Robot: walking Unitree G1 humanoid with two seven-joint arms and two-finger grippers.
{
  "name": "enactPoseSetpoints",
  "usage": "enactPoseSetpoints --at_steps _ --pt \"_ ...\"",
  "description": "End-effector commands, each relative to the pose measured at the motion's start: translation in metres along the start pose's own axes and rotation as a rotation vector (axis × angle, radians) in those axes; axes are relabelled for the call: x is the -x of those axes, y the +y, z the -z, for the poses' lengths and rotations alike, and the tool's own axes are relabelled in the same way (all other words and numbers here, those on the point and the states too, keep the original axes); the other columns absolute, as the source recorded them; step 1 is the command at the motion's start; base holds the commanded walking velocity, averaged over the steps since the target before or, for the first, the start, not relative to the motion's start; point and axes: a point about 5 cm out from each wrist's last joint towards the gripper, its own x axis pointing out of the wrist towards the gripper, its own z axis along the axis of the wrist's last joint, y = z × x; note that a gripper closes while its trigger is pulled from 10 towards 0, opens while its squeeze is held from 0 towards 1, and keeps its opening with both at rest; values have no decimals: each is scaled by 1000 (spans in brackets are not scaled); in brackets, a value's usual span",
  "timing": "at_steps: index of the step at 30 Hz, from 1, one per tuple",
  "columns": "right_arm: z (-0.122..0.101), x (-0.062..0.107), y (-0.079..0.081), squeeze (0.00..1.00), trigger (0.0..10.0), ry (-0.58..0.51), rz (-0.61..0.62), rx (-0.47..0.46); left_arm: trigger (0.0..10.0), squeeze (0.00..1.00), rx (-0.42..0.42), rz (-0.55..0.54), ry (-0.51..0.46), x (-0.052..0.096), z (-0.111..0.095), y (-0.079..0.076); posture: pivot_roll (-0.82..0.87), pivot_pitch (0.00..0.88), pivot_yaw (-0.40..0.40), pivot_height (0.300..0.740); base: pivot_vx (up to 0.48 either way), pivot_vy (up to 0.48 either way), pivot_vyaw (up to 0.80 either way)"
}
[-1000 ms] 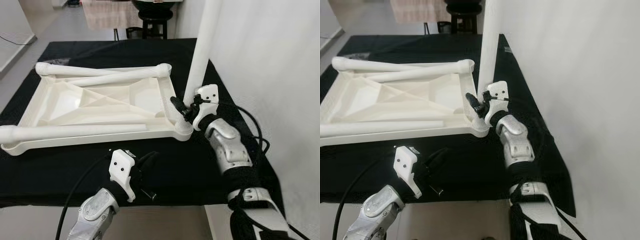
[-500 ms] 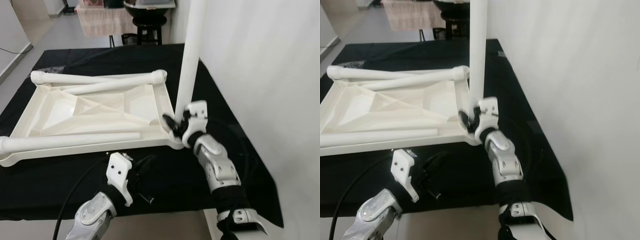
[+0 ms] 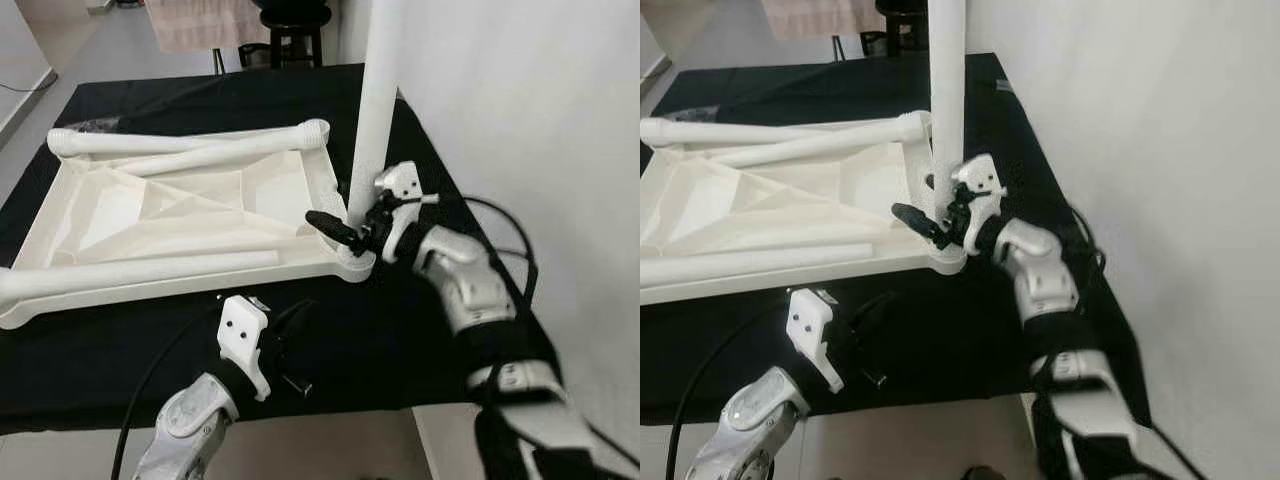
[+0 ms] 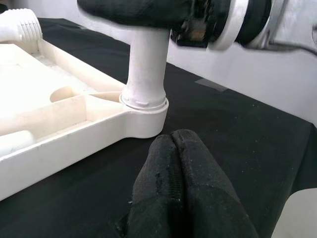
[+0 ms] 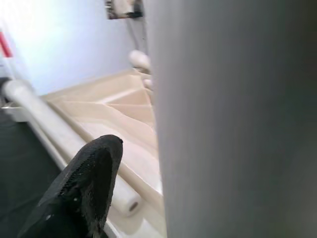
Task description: Building children table
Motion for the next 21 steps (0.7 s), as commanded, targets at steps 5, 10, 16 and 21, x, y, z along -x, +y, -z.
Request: enactPoseSetpoints --at_steps 5,10,16,21 --pt "2 -2 -3 0 0 6 -153 -66 10000 0 17 -1 24 2 5 -1 76 116 -27 740 0 0 0" --pt "2 1 -6 0 0 11 -132 -64 10000 0 18 0 23 2 5 -1 74 121 -27 740 0 0 0" --pt "12 16 -15 0 0 23 -4 -31 10000 0 20 1 23 3 4 -2 72 129 -23 740 0 0 0" --pt "41 18 -9 0 0 121 302 -50 10000 0 19 1 22 4 3 -1 67 133 -32 740 0 0 0"
